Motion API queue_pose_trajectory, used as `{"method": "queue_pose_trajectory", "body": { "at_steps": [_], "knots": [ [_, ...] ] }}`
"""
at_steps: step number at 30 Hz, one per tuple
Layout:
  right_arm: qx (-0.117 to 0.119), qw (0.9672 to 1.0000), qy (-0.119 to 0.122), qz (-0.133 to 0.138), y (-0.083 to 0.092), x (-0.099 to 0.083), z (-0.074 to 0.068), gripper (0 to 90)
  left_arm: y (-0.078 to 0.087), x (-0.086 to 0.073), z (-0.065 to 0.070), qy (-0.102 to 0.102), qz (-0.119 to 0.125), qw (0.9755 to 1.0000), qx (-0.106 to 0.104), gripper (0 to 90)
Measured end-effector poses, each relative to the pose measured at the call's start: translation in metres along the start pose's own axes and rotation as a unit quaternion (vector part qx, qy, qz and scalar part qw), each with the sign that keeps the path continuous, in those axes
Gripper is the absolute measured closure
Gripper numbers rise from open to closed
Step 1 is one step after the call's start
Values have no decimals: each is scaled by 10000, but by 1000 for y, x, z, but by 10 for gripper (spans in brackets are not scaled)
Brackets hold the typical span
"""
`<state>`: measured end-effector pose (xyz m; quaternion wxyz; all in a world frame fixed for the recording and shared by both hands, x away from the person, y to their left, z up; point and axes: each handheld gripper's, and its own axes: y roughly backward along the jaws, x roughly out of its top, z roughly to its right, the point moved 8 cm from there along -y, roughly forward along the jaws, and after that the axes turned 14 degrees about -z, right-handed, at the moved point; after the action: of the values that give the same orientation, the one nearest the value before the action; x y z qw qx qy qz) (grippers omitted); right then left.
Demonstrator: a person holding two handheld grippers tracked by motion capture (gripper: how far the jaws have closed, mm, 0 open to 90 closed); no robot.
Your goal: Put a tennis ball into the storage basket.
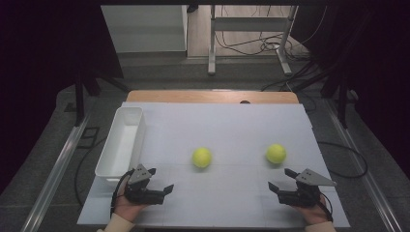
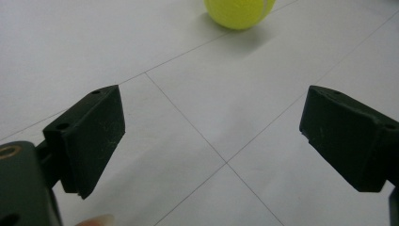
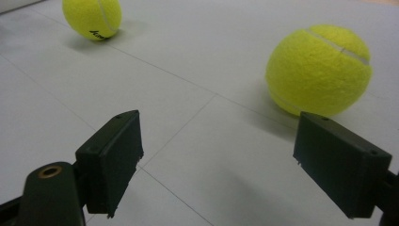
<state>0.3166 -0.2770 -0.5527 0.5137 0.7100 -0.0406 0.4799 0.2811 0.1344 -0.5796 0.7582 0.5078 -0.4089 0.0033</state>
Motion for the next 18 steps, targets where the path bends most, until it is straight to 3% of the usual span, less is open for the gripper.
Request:
{"method": "queue_pose_trajectory", "body": {
  "at_steps": [18],
  "knots": [
    [12,10000,69,-31,-1,0,-2,164,-1,4,1,-43,4,10000,70,80]
  ]
}}
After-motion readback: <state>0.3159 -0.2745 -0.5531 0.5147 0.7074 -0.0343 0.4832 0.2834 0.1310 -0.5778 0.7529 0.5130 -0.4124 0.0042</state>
